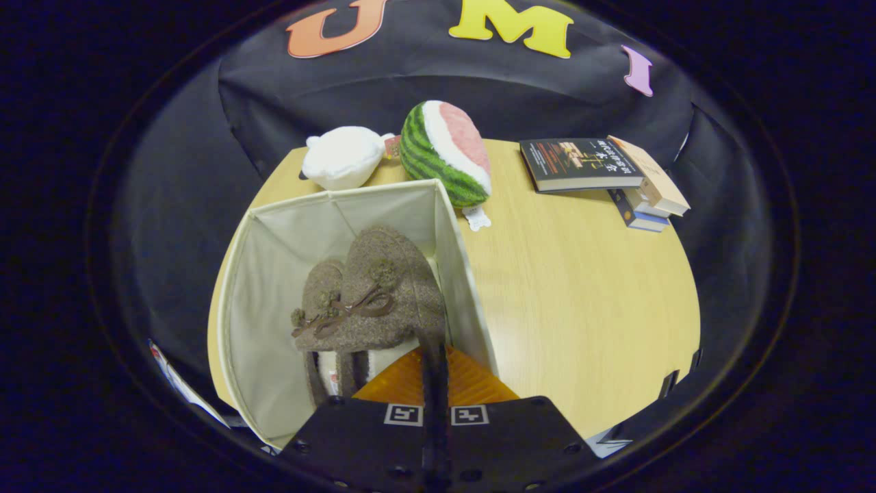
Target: Open the storage box then place both shoes into the box .Put the left shoe in first, then the right shoe, with the right side of both shoes facing outward in a uniform manner.
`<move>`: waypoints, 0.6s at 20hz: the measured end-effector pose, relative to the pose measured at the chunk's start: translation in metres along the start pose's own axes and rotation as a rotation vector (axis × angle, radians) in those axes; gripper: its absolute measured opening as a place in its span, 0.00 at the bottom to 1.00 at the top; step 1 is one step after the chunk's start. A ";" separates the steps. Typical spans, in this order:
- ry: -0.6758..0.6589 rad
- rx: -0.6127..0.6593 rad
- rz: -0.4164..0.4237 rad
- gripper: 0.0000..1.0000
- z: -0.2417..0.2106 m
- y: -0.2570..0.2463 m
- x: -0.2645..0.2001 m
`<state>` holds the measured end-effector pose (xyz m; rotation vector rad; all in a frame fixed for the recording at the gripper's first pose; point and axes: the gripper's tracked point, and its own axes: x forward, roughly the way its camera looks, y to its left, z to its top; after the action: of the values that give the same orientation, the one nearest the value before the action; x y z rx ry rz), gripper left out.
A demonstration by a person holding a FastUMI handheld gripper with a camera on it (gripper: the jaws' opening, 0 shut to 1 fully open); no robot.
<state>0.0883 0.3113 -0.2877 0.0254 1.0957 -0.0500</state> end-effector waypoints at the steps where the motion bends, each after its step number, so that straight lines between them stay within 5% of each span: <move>1: 0.004 -0.008 -0.008 0.00 -0.001 0.000 0.004; 9: -0.055 -0.014 0.005 0.09 0.010 0.005 0.000; 12: -0.097 0.002 0.061 0.26 0.017 0.005 -0.019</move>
<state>0.0950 0.3156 -0.2629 0.0577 0.9976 0.0020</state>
